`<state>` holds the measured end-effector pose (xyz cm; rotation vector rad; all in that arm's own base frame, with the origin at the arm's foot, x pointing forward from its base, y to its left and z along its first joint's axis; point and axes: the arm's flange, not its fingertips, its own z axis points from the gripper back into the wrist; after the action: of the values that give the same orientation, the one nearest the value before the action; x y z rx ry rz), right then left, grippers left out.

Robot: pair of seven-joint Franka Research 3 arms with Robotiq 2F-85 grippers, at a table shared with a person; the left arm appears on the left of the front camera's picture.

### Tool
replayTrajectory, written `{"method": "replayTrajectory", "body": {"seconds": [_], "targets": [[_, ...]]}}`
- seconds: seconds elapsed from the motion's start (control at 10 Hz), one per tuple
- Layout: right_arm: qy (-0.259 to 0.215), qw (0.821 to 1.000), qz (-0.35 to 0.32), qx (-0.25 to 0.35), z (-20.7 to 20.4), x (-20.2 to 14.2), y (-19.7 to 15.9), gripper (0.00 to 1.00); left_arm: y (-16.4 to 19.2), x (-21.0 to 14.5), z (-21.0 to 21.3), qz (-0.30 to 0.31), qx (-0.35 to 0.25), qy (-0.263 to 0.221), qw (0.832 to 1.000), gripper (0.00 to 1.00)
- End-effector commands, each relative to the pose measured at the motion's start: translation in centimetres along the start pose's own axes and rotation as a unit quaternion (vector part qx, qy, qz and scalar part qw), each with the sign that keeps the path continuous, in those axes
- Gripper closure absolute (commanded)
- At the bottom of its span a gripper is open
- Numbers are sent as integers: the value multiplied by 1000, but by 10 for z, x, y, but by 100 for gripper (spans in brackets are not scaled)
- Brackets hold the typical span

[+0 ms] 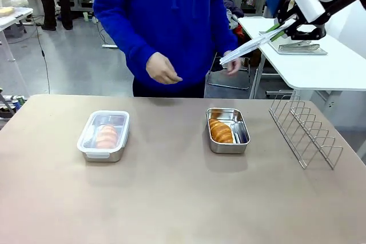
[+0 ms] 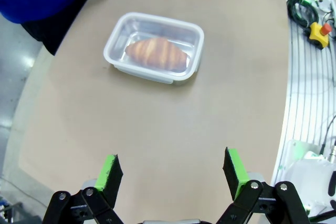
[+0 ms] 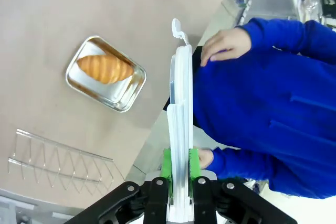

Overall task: Place the bread in airtight containers.
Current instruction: Pick up one Airtight Container lid and hand it to the human, then release when the human grabs the Airtight Container lid.

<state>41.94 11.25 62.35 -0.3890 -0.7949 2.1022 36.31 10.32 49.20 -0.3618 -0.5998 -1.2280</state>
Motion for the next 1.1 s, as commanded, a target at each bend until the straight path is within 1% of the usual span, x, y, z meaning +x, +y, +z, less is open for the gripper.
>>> {"method": "replayTrajectory", "body": {"seconds": [0.0,0.1,1.0], "targets": [[5,999,-8,-40,2,-9,-5,100,-2,0,1,-8,-3,-3,1000,0],[0,1000,0,0,0,0,0,100,-2,0,1,-8,-3,-3,1000,0],[0,1000,0,0,0,0,0,100,-2,0,1,-8,-3,-3,1000,0]]}}
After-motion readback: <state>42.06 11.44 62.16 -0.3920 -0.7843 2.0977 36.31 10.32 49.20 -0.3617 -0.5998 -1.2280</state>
